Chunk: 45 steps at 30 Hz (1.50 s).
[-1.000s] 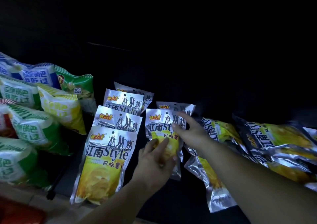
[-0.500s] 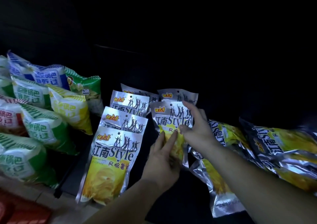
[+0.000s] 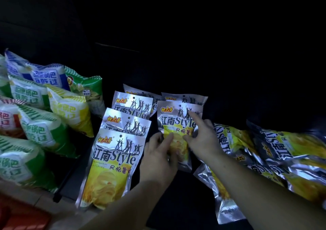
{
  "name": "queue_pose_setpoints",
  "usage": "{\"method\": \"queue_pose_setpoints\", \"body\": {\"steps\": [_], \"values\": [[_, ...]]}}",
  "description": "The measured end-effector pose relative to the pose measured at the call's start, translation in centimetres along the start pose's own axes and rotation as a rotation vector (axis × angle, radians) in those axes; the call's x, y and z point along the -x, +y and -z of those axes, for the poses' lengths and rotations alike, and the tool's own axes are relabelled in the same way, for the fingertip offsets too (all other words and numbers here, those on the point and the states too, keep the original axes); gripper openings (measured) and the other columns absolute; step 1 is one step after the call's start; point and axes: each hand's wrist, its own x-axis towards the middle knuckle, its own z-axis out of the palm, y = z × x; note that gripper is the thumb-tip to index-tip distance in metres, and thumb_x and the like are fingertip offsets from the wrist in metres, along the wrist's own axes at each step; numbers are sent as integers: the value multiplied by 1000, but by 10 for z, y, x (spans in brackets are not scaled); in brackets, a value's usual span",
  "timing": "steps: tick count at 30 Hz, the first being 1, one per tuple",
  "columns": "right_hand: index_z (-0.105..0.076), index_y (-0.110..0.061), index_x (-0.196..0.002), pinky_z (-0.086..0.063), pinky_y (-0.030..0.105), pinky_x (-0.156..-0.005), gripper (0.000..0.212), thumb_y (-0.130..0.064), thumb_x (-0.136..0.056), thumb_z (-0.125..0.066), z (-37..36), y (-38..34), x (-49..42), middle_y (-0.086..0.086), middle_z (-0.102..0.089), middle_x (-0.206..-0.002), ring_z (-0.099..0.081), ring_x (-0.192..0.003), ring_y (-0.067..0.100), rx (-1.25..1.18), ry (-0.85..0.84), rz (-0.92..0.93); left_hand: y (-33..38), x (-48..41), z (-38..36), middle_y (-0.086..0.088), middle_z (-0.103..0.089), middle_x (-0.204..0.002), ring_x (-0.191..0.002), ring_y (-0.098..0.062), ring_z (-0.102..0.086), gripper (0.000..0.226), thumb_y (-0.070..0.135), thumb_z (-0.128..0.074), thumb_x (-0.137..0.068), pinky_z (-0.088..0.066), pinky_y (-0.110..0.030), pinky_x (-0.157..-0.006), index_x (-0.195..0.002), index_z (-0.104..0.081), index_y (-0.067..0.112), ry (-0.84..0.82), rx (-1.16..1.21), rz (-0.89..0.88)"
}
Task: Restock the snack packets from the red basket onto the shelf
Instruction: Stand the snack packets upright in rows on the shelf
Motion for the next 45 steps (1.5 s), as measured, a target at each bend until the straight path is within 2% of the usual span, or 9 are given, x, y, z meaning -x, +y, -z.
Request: {"method": "queue_pose_setpoints", "body": {"steps": [6,15,21,27,32,34,37,41,45], "values": [[-27,-52,-151,-51,39,-87,79,-23,-93,-72,-4,1,3,-2,-40,-130,-54,-94,14,37,16,-2,5,3,-8,4,-19,-162,-140,-24,-25,71,43,-55,-98,-43,-40,-108,-158,-18,47,-153,-30,102],[-39,-46,-148,-59,44,-80,71,-25,-89,-71,11,-16,8,7,-59,-118,-67,-88,28,124,-20,-65,7,1,-2,2,-22,-165,-148,-26,-25,71,40,-55,-98,-41,-43,-113,-159,-19,43,-143,39,119],[-63,-41,-121,-57,39,-78,30,-40,-91,-62,47,-19,40,-5,-59,-114,-62,-94,19,274,15,-38,11,10,13,-3,-18,-167,-152,-25,-20,73,34,-62,-96,-35,-40,-119,-159,-25,41,-157,70,105],[-68,-34,-114,-56,37,-86,30,-40,-85,-69,84,-17,72,-13,-67,-105,-65,-98,15,195,-90,-154,30,27,36,3,-22,-164,-150,-22,-28,69,33,-63,-94,-38,-39,-117,-156,-34,37,-207,86,58],[-63,-42,-104,-59,35,-79,21,-43,-84,-69,118,-14,102,-12,-67,-93,-68,-80,11,259,-144,-180,62,48,38,7,-57,-136,-118,-21,-63,45,31,-62,-95,-52,-27,-91,-139,-56,33,-351,107,125],[-65,-37,-118,-58,34,-81,34,-44,-85,-69,130,-4,119,-9,-66,-98,-67,-85,12,295,-178,-183,77,57,23,9,-71,-99,-101,-23,-71,23,32,-65,-90,-55,-25,-82,-113,-66,33,-478,197,168],[-60,-39,-131,-58,36,-79,45,-49,-88,-66,150,20,140,-5,-68,-100,-68,-86,15,353,-203,-197,98,72,-3,0,-75,-94,-80,-16,-69,23,24,-73,-87,-55,-24,-78,-108,-65,31,-605,345,272],[-57,-41,-133,-54,38,-91,55,-70,-86,-58,168,57,157,-5,-63,-126,-62,-109,18,494,-191,-158,106,82,-42,-10,-76,-83,-64,-28,-67,20,33,-75,-71,-57,-36,-63,-77,-59,44,-481,411,390],[-50,-44,-141,-46,36,-105,55,-66,-91,-54,164,77,170,-10,-48,-141,-54,-127,17,311,-178,-140,119,82,-59,-2,-71,-85,-68,-23,-67,28,30,-78,-81,-57,-32,-62,-98,-57,38,-355,477,467]]}}
